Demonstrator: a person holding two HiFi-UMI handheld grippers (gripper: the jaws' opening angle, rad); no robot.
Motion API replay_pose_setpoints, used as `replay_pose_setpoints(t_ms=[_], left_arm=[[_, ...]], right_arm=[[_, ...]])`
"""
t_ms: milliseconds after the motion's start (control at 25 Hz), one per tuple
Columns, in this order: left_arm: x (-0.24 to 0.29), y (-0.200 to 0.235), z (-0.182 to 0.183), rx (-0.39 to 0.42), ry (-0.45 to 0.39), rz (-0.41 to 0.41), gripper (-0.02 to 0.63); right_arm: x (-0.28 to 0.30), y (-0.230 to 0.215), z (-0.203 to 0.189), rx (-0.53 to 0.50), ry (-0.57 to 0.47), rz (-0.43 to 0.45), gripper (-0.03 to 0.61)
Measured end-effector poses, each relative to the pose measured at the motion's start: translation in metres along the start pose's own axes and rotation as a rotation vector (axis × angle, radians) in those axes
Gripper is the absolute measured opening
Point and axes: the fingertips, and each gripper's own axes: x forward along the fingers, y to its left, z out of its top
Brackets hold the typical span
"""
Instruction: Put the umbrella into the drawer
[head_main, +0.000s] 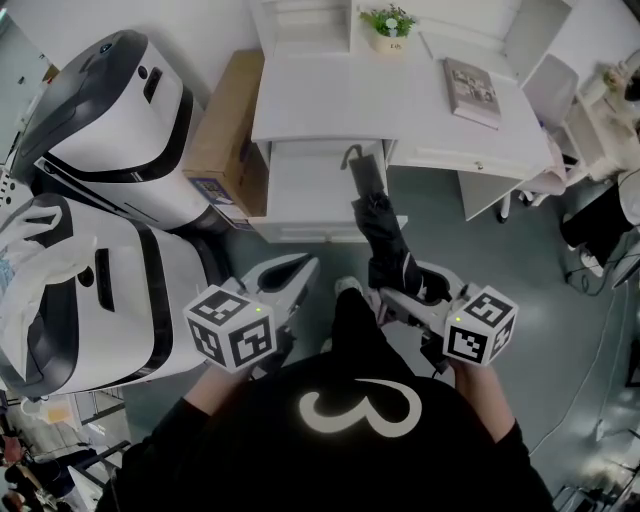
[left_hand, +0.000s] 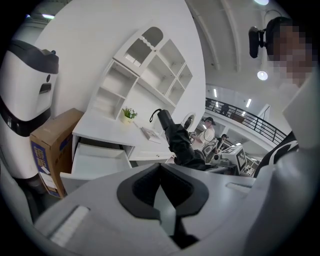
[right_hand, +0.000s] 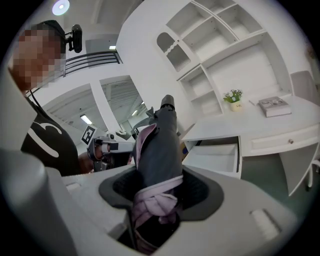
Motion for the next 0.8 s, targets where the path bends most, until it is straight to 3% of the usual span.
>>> replay_pose_setpoints(t_ms=[520,800], left_arm=[[0.044,0.077,0.044,-0.069,-0.002,0.092,0.009],[0.066,0.12,0.07,-0.107,-0.018,0.133,0.009]], right_arm=[[0.079,-0.079,0.041,-0.032,0.138,0.059,0.23],[0.129,-0.117,0.066,-0.105,0.235,0.074,0.23]])
